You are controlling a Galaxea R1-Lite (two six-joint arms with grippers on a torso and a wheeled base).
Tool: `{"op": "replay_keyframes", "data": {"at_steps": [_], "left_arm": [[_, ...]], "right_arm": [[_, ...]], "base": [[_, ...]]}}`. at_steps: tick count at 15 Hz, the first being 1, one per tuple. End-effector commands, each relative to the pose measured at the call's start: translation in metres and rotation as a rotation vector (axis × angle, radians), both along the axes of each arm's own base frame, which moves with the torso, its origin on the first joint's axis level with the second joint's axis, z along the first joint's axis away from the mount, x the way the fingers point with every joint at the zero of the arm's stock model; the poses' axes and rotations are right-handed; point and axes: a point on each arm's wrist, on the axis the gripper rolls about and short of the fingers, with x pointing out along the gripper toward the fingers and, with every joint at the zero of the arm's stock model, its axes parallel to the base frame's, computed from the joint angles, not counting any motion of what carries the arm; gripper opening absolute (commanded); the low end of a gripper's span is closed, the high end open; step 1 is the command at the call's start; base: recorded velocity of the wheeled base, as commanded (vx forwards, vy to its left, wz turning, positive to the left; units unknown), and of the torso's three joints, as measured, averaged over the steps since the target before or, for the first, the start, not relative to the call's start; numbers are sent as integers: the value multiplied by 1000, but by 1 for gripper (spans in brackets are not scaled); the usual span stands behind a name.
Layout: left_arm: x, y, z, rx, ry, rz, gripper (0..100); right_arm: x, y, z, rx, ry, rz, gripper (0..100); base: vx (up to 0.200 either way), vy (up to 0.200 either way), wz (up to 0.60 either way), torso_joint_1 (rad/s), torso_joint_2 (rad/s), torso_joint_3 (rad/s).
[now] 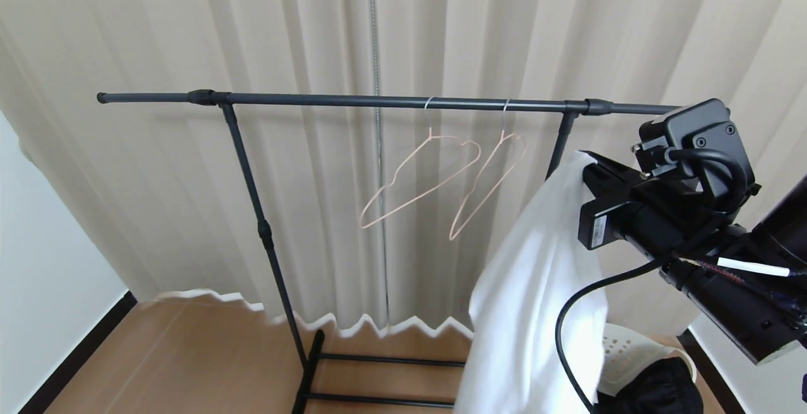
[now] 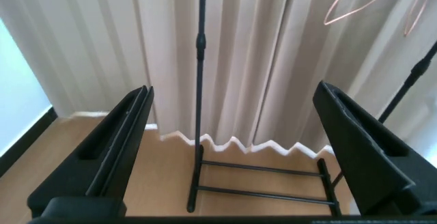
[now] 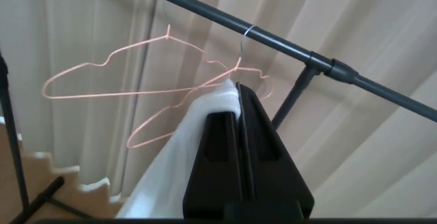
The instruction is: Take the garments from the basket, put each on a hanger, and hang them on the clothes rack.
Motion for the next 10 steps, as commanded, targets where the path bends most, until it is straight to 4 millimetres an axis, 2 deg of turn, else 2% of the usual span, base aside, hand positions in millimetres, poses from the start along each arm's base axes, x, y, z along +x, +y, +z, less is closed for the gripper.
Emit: {"op": "replay_keyframes", "data": {"at_steps": [1, 10], "left_arm": [[0, 0, 0, 0, -1, 0, 100], [2, 0, 0, 4, 33, -1, 100]], "right_arm": [[1, 0, -4, -11, 5, -2, 0], [1, 1, -17, -104, 31, -16, 0]], "base": [[0, 0, 0, 0, 0, 0], [0, 0, 0, 0, 0, 0]]}}
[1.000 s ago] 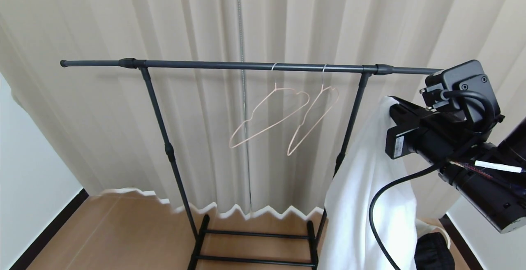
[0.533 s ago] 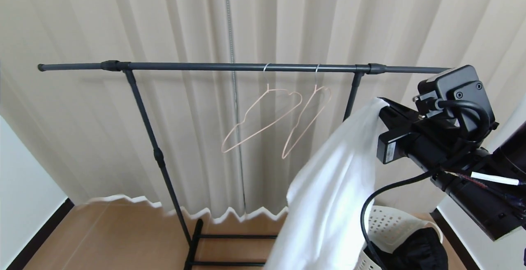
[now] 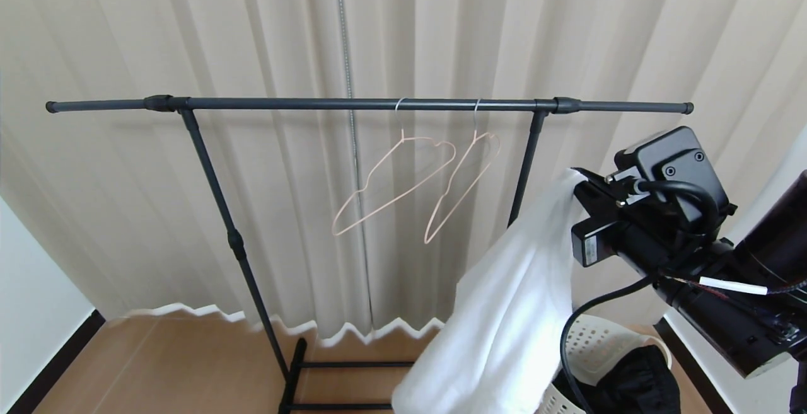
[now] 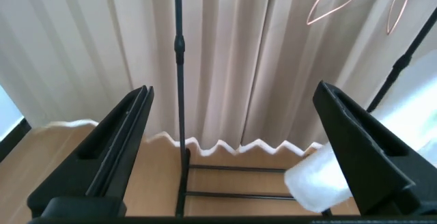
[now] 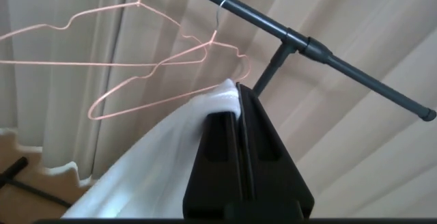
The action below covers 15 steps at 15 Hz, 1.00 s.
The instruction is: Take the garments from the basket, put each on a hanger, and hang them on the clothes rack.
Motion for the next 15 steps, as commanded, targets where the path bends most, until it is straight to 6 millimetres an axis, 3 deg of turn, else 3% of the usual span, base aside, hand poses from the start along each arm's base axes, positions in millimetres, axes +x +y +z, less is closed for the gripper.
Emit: {"op": "replay_keyframes", "data": {"at_steps": [1, 2, 5, 6, 7, 9, 12, 15], "left_arm": [[7, 0, 2, 9, 93, -6, 100], [13, 0, 7, 31, 151, -25, 100], [36, -3, 57, -49, 221, -145, 100], [36, -3, 57, -49, 221, -145, 100], [73, -7, 89, -89, 333, -209, 100], [104, -19, 106, -109, 414, -304, 100], [145, -53, 115, -34, 524, -345, 100], [160, -93, 111, 28, 591, -480, 100]], "right_arm": [[3, 5, -6, -18, 23, -2, 0], [6, 8, -9, -29, 39, -7, 0], [17, 13, -19, -12, 164, -16, 0], [17, 13, -19, -12, 164, -16, 0], [24, 18, -15, 52, 379, -43, 0], [31, 25, 0, 168, 548, -42, 0], [31, 30, 17, 291, 727, 45, 0], [37, 37, 22, 371, 728, 43, 0]], "base": [[0, 0, 0, 0, 0, 0], [0, 0, 0, 0, 0, 0], [0, 0, 0, 0, 0, 0], [0, 0, 0, 0, 0, 0], [0, 0, 0, 0, 0, 0], [0, 0, 0, 0, 0, 0], [0, 0, 0, 0, 0, 0], [0, 0, 0, 0, 0, 0]]}}
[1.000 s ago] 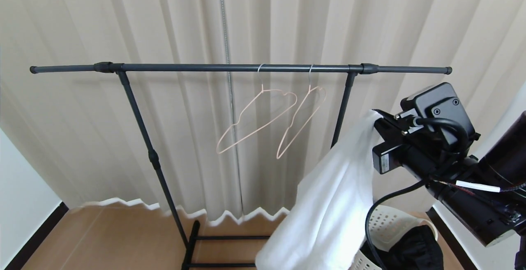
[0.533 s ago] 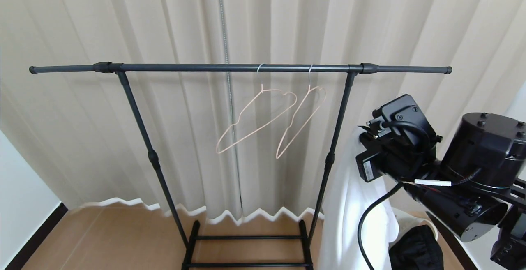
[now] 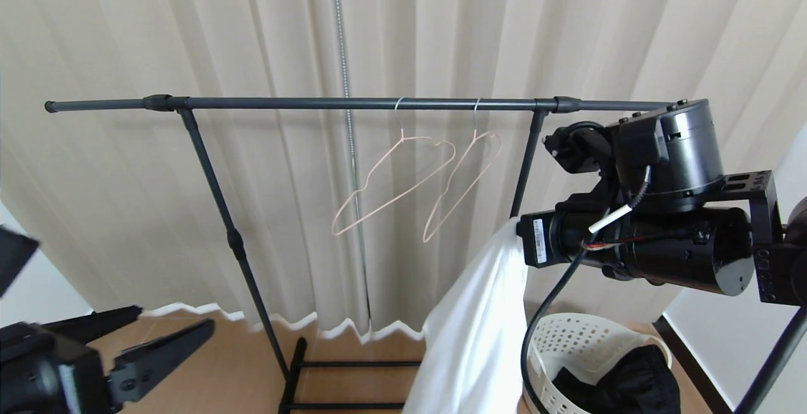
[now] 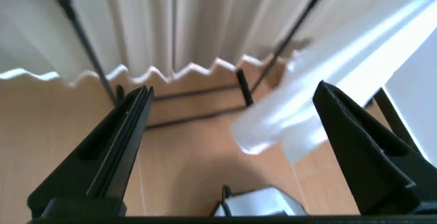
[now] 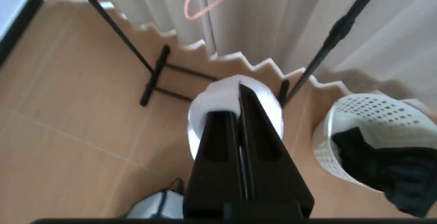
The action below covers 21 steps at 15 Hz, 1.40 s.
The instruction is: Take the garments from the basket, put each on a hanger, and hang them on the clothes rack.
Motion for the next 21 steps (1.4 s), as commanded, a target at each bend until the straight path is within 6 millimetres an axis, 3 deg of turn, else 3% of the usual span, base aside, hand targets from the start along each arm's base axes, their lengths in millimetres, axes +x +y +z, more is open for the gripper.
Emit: {"op": "replay_keyframes", "data": {"at_steps": [1, 2, 3, 4, 8, 11, 16, 19, 21], "left_arm": [[38, -53, -7, 69, 127, -132, 100], [50, -71, -10, 67, 152, -154, 100], [51, -71, -11, 69, 154, -155, 100], [62, -92, -20, 52, 157, -195, 100], [79, -147, -43, 42, 130, -304, 100], [99, -180, -59, 33, 121, -318, 100], [122, -212, -65, -59, 119, -262, 100], [144, -230, -78, -31, 66, -51, 100], [144, -228, -80, 2, 39, 20, 100]], "right_arm": [[7, 8, 6, 48, -5, -15, 0], [10, 20, 11, 123, 4, -33, 0], [10, 22, 11, 126, 4, -31, 0], [8, 38, 15, 203, 20, -45, 0], [5, 70, 14, 247, 3, -101, 0], [7, 85, 2, 229, 1, -151, 0], [4, 90, 2, 244, -13, -142, 0], [2, 87, 6, 248, -21, -148, 0], [3, 85, 7, 248, -29, -160, 0]], "base": [[0, 0, 0, 0, 0, 0], [0, 0, 0, 0, 0, 0], [0, 0, 0, 0, 0, 0], [0, 0, 0, 0, 0, 0], [0, 0, 0, 0, 0, 0], [0, 0, 0, 0, 0, 0], [0, 0, 0, 0, 0, 0], [0, 0, 0, 0, 0, 0], [0, 0, 0, 0, 0, 0]]}}
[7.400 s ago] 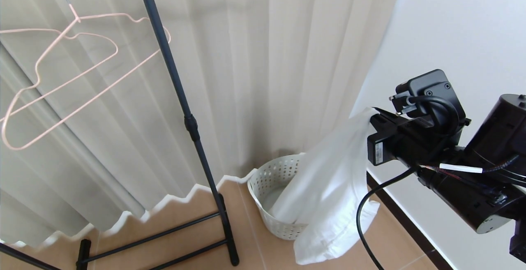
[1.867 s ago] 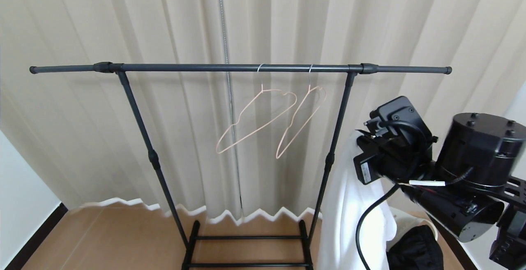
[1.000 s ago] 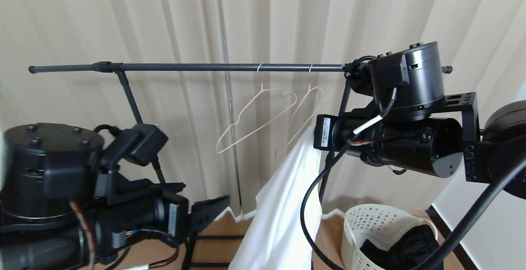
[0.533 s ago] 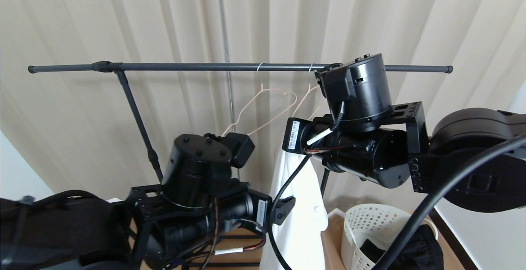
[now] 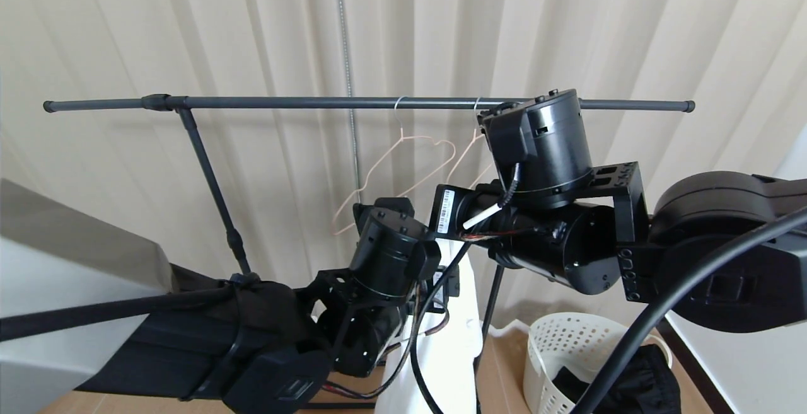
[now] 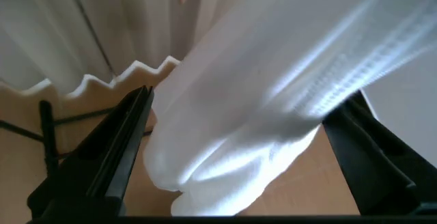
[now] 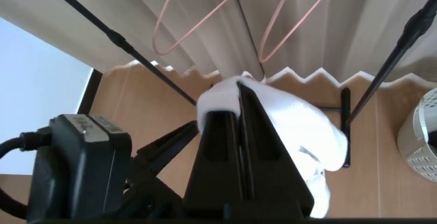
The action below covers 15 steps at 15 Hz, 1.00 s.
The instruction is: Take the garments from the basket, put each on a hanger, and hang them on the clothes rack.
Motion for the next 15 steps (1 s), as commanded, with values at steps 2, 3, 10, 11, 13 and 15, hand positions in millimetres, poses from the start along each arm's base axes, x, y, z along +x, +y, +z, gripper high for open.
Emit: {"op": "replay_keyframes", "data": {"at_steps": [2, 3, 10, 11, 13, 15], "left_arm": [[-2, 4, -12, 52, 11, 40, 100], [-8, 10, -12, 62, 16, 43, 100], [-15, 28, -8, 100, -2, 88, 100], [-12, 30, -6, 96, -4, 98, 100], [-6, 33, -7, 97, -4, 115, 100], [3, 30, -17, 114, 11, 128, 100]], "right_arm": [[-2, -6, 8, 12, -16, -8, 0], [0, -10, 11, 15, -22, -17, 0], [1, -20, 19, 26, -34, -41, 0], [1, -20, 18, 23, -32, -37, 0], [1, -20, 18, 24, -32, -39, 0], [0, -21, 20, 27, -35, -39, 0]], "base": [[0, 0, 0, 0, 0, 0], [0, 0, 0, 0, 0, 0], [0, 0, 0, 0, 0, 0], [0, 0, 0, 0, 0, 0], [0, 0, 0, 0, 0, 0], [0, 0, 0, 0, 0, 0]]}}
